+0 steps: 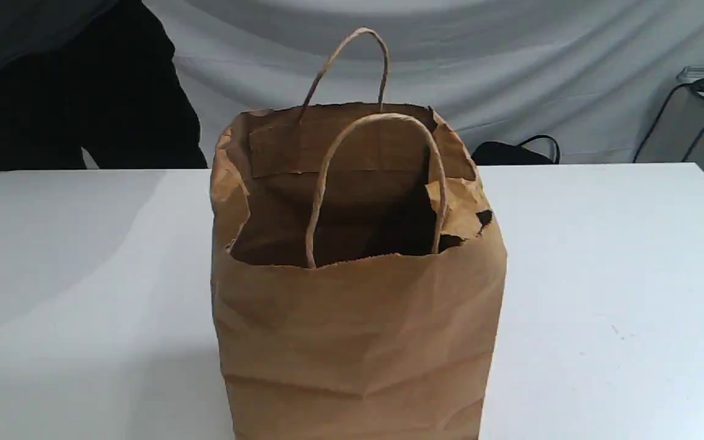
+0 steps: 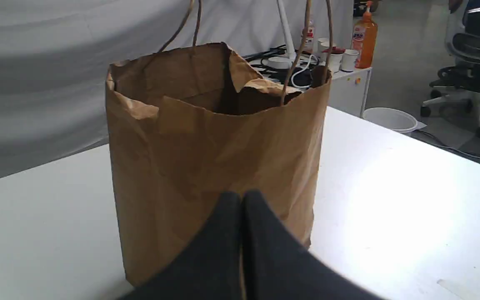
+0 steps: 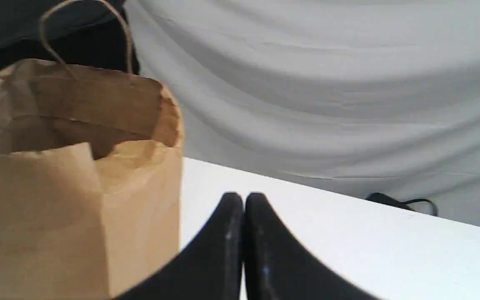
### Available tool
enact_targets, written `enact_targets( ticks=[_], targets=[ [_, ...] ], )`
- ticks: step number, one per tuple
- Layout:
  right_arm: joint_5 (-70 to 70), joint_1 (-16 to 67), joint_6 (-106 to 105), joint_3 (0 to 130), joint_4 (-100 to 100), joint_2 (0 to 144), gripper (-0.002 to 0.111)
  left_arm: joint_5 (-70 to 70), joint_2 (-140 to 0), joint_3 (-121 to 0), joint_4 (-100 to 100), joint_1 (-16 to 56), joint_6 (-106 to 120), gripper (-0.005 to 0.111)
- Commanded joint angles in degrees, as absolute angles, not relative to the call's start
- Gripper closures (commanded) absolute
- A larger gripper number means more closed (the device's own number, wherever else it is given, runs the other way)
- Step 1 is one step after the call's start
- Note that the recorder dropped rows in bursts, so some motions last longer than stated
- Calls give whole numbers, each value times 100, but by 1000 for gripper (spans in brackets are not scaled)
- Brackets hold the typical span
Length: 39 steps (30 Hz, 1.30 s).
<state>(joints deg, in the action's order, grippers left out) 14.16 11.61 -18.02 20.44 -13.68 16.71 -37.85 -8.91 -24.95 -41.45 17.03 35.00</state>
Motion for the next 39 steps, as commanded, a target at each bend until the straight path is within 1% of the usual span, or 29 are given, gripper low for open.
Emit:
enact_targets(
  ticks=[1, 7, 17, 32, 35, 39],
  targets=[
    [1138, 706, -1805, 1820, -1453, 1378, 108, -3740, -863, -2458, -4136, 1730, 3459, 107],
    [790, 341, -1805, 1366, -1596, 764, 108, -3740, -863, -2458, -4136, 1730, 3459, 107],
    [194, 48, -1794, 478, -2179, 0, 108, -3740, -863, -2458, -4136, 1730, 3459, 107],
    [-80, 60, -1757, 0, -2200, 0, 108, -3740, -863, -2458, -4136, 1730, 3459, 107],
    [0, 60, -1403, 0, -1696, 0, 108, -3740, -863, -2458, -4136, 1730, 3459, 107],
    [217, 60, 176, 0, 204, 0, 108, -3740, -863, -2458, -4136, 1730, 3459, 107]
  ],
)
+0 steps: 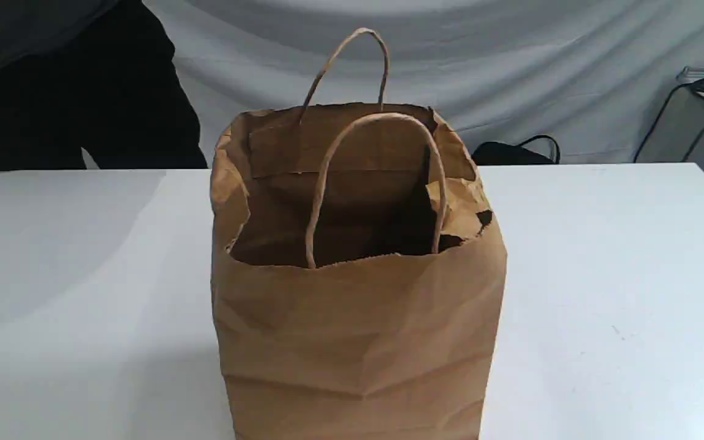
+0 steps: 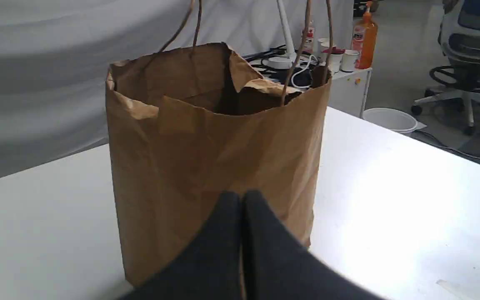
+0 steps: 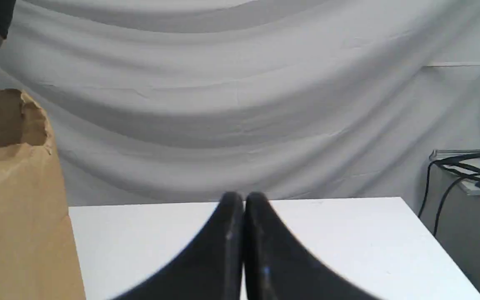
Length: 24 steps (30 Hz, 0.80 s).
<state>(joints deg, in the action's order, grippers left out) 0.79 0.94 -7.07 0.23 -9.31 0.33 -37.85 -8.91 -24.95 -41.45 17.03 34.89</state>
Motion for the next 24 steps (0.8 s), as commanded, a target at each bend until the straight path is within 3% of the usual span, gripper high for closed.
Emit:
enact_targets(
  ticks=[1, 10, 24],
  targets=[
    [292, 60, 442, 0, 544, 0, 108, -3740, -863, -2458, -4136, 1730, 3459, 107],
    [1184, 60, 608, 0, 1047, 0, 108, -3740, -863, -2458, -4136, 1730, 3459, 107],
    [1231, 60, 608, 0, 993, 0, 108, -3740, -863, -2458, -4136, 1730, 3459, 107]
  ],
)
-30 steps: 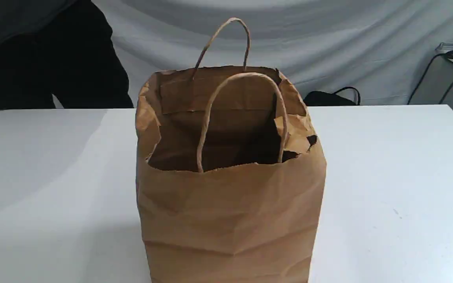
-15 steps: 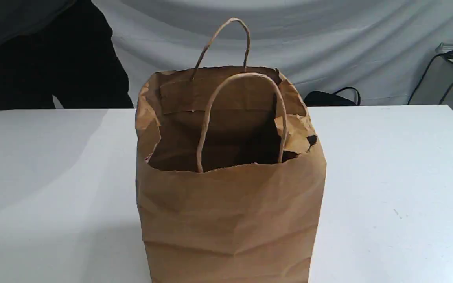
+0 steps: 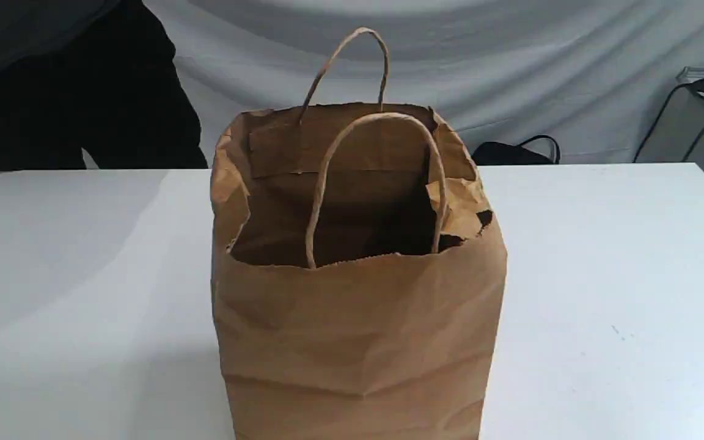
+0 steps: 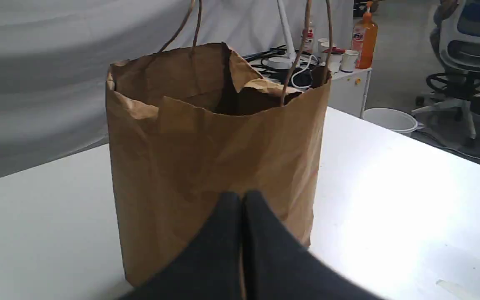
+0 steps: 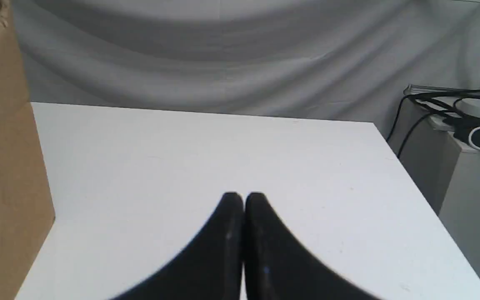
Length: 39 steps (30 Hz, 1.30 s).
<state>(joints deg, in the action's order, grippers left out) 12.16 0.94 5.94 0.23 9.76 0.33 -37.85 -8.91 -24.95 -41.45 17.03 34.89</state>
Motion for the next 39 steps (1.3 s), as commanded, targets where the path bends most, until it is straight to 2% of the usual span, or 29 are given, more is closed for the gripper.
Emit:
enact_targets(
  ticks=[1, 28, 39],
  targets=[
    [1231, 60, 608, 0, 993, 0, 108, -3740, -863, -2458, -4136, 1730, 3459, 107],
    [1231, 60, 619, 0, 992, 0, 108, -3533, -863, -2458, -4046, 1687, 3864, 107],
    [1231, 60, 619, 0, 992, 0, 108, -1811, -510, -2123, -3670, 405, 4398, 107]
  ],
)
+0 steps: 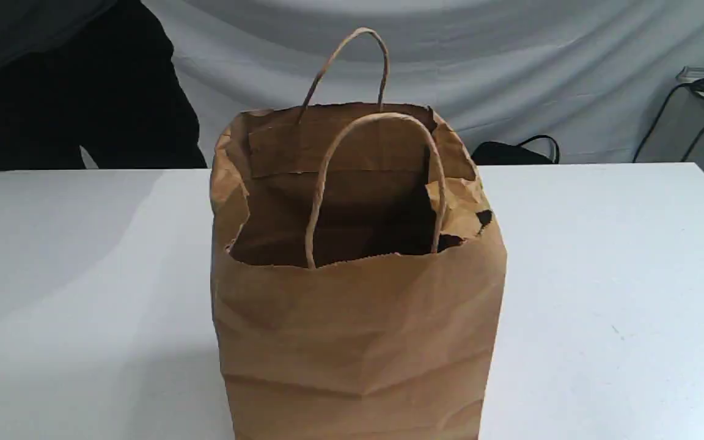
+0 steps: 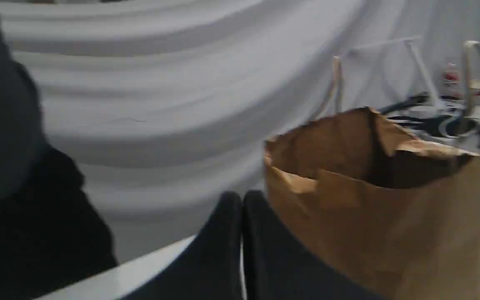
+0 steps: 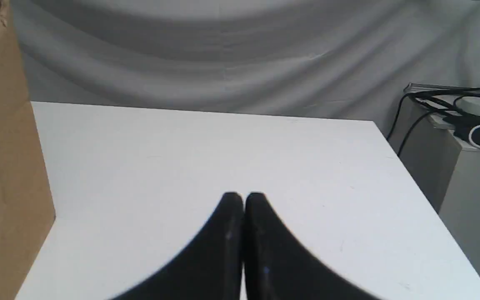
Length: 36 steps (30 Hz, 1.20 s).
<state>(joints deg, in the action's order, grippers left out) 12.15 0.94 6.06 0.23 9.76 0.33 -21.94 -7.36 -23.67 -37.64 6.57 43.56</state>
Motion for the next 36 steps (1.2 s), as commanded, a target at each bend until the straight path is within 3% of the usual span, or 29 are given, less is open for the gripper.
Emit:
enact_targets(
  ticks=[1, 13, 25, 36],
  targets=[
    [1231, 60, 619, 0, 992, 0, 108, -1654, -384, -1967, -3670, 290, 4385, 107],
    [1231, 60, 617, 0, 992, 0, 108, -1061, 0, -330, -4025, -176, 4280, 107],
    [1231, 60, 617, 0, 992, 0, 108, -628, 0, -269, -3968, -176, 4177, 107],
    [1231, 60, 617, 0, 992, 0, 108, -547, 0, 0, -402, -176, 309, 107]
  ],
)
